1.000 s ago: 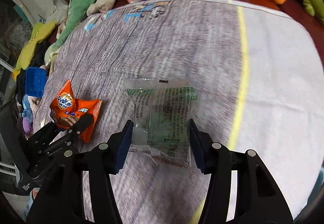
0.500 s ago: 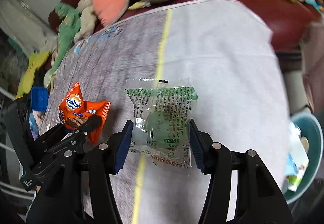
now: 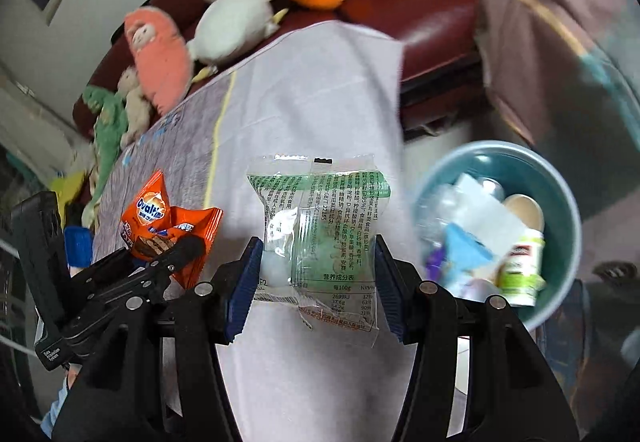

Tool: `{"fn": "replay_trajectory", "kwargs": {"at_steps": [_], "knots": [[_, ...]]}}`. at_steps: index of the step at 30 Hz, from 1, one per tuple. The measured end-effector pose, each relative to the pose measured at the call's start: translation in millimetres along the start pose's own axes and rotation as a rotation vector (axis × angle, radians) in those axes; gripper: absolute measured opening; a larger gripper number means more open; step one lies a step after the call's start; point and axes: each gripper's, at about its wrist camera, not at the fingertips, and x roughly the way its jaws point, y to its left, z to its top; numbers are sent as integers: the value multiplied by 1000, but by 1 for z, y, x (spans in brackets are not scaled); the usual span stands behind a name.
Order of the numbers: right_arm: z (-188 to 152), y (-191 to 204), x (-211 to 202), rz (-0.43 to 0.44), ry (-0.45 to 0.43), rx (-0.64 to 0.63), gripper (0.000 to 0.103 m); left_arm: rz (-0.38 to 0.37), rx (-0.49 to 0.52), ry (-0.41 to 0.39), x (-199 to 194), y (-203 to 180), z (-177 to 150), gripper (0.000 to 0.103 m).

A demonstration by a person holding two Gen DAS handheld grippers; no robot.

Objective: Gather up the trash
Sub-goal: 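Carry both to the bin, open the right tool to drop the packet while the left drops the wrapper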

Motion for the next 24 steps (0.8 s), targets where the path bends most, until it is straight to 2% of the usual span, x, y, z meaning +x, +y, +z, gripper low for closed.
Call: {"fn": "replay_trajectory", "kwargs": {"at_steps": [10, 18, 24], "knots": [[-23, -85, -46, -27, -84, 124, 52, -35, 128, 46, 21, -87, 1, 39], [-30, -128, -62, -46, -112, 193, 53, -68, 218, 71, 41, -142, 8, 39], [-26, -151, -61, -69, -101, 224, 53, -99, 246, 107, 69, -167, 14, 39]]}}
